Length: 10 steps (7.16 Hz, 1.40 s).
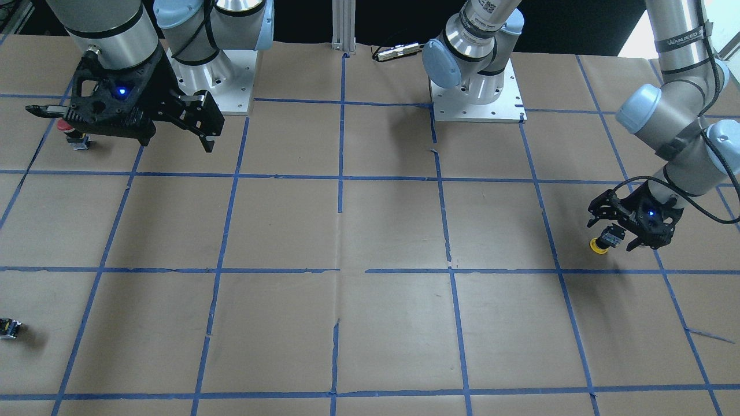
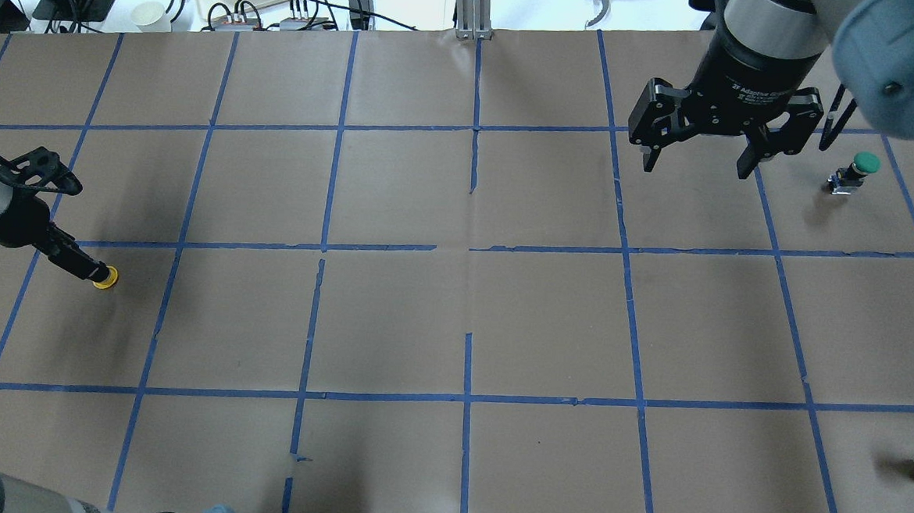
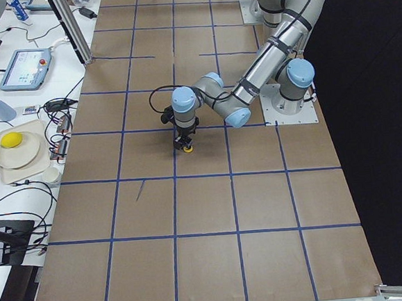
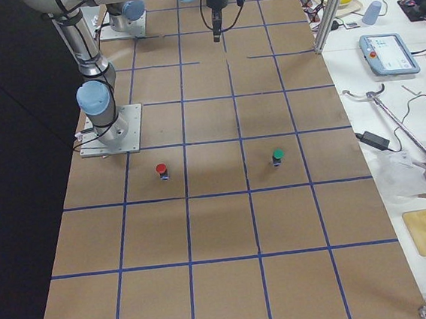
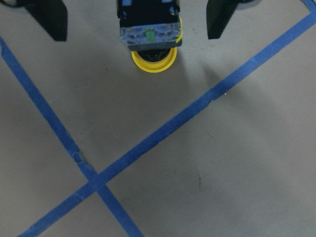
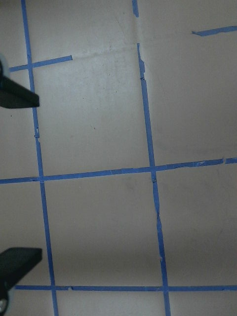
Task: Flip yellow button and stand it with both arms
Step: 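Lower the left gripper over the yellow button's black base and close, then lift the yellow button with the left gripper toward the table center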
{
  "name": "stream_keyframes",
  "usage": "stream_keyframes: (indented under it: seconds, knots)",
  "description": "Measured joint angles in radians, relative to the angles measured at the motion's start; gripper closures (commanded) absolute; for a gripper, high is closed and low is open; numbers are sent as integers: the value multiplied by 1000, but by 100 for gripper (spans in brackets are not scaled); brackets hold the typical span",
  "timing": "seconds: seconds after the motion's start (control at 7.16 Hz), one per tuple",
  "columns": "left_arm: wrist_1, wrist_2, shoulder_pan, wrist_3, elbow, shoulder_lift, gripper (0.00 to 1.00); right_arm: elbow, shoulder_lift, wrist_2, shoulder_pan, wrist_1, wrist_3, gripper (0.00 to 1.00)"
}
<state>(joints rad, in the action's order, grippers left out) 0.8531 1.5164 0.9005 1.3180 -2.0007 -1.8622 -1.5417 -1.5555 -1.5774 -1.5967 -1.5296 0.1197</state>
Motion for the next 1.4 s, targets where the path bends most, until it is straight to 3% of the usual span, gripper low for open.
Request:
stream_keyframes:
  seconds: [0.14,0.28,0.56,0.7,1.12,1.4]
  knots:
    - [-24,1,0,4,-9,-1,25,0,0,0,0,1,0,0]
    - [-34,2,0,5,-12,-1,50,0,0,0,0,1,0,0]
    - [-36,2,0,8,-4,-1,86,0,0,0,0,1,0,0]
    - [-33,2,0,9,-2,2,91,0,0,0,1,1,0,0]
    - [51,-5,11,-17,37,24,92,-5,-1,0,0,0,0,0]
    - [285,-63,28,-78,163,31,92,-12,-1,0,0,-6,0,0]
